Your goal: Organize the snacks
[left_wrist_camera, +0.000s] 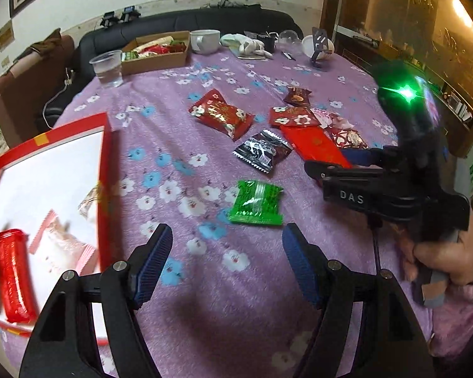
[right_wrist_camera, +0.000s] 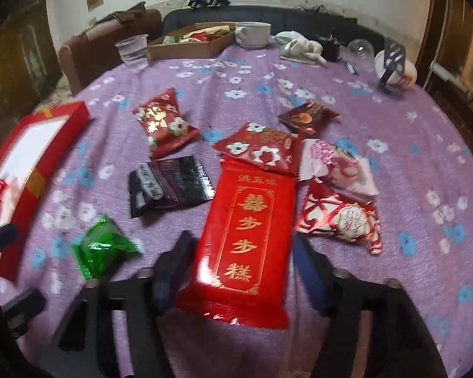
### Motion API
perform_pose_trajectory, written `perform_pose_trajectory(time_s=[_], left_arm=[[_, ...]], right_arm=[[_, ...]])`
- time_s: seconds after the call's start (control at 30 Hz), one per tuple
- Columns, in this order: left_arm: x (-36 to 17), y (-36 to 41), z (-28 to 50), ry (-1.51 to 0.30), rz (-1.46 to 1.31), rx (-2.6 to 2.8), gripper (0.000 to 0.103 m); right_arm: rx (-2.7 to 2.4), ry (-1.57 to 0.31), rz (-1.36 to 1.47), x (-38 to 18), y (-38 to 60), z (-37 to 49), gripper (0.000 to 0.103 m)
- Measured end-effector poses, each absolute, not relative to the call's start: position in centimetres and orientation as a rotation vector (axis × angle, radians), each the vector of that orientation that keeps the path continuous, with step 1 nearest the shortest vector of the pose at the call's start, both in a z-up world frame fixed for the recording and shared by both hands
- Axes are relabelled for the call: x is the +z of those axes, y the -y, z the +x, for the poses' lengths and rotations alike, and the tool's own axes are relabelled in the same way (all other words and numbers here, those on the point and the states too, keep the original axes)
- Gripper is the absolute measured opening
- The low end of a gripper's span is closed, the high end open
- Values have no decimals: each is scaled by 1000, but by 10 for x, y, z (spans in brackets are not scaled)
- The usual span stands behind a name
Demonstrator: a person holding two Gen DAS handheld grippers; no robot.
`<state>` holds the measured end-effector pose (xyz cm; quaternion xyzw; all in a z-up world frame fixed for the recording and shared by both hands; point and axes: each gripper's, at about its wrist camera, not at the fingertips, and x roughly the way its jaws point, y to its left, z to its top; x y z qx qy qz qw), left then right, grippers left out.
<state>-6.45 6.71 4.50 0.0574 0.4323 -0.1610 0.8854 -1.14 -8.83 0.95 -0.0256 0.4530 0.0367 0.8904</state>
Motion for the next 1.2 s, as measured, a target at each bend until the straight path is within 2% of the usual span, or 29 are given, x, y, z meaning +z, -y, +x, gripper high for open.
perform_pose_trajectory(time_s=[0.37, 0.47, 0.5, 0.53, 0.6, 0.73, 1.0, 1.2], left_arm=[[15, -40, -33, -1014, 101, -369, 72], [15, -37, -32, -985, 120, -347, 70], [15, -36, -31, -978, 126, -342, 61], [15, -35, -31, -967, 139, -334, 48], [15, -33, -31, -950, 172, -319, 36], [16, -37, -32, -941, 151, -317, 30], [23, -50, -40, -921, 93, -302, 28], [38, -58, -50, -881, 78, -295, 29]], right_arm=[[247, -890, 214, 11, 131, -8, 51], [257, -896, 252, 11, 135, -7, 51], [257, -897, 253, 11, 134, -7, 51], [256, -897, 250, 11, 134, -7, 51], [257, -899, 255, 11, 134, -8, 51], [272, -901, 288, 11, 138, -7, 51], [367, -816, 291, 28, 130, -17, 50], [398, -824, 356, 27, 135, -15, 50]])
